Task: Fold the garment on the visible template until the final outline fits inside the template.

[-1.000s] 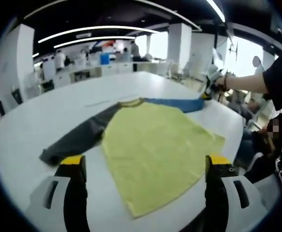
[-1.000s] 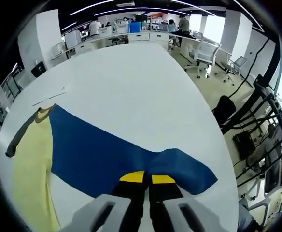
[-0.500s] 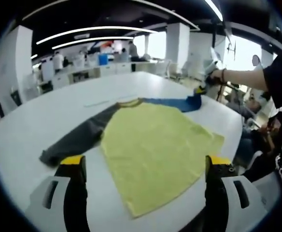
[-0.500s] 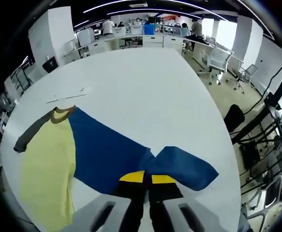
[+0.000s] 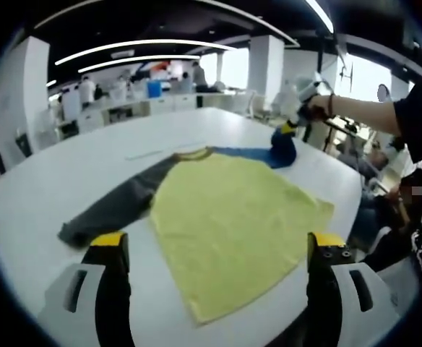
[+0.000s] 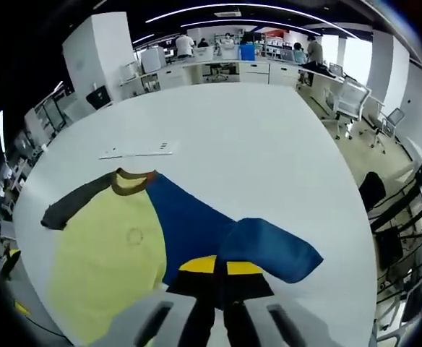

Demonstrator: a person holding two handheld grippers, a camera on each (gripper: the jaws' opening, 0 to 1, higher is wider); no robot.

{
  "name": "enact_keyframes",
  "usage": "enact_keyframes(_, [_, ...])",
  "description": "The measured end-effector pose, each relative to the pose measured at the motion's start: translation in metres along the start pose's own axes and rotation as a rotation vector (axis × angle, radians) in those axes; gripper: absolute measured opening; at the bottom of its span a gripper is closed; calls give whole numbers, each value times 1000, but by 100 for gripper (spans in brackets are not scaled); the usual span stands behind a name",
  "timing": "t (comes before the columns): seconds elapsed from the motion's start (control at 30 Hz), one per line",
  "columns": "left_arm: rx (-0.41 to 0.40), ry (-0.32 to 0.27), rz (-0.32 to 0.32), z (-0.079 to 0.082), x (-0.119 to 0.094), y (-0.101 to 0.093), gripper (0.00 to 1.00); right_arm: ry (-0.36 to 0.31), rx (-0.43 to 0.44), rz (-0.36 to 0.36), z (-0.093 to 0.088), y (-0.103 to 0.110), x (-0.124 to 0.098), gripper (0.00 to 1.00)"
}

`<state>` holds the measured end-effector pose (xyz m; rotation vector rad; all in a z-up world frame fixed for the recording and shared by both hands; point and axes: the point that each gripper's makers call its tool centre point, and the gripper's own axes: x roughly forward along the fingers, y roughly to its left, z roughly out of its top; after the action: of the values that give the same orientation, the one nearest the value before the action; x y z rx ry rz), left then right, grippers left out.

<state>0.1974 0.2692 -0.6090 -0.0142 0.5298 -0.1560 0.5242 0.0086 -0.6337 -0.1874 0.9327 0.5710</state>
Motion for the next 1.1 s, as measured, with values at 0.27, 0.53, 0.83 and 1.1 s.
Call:
enact_keyframes(0.27, [-1, -4, -2, 0, -1, 0, 99, -11, -45, 61, 12, 38, 1, 0])
enact_keyframes(0.53, [4, -6, -7, 1, 0, -2, 99, -27, -72, 118, 23, 74, 2, 0])
enact_keyframes(0.83, [5, -5, -11, 2, 1, -3, 99, -44, -116, 162, 35, 109, 3, 0])
enact_keyframes(1.1, [8, -4, -5, 3, 3, -1, 99, -41, -141, 207, 36, 138, 9, 0])
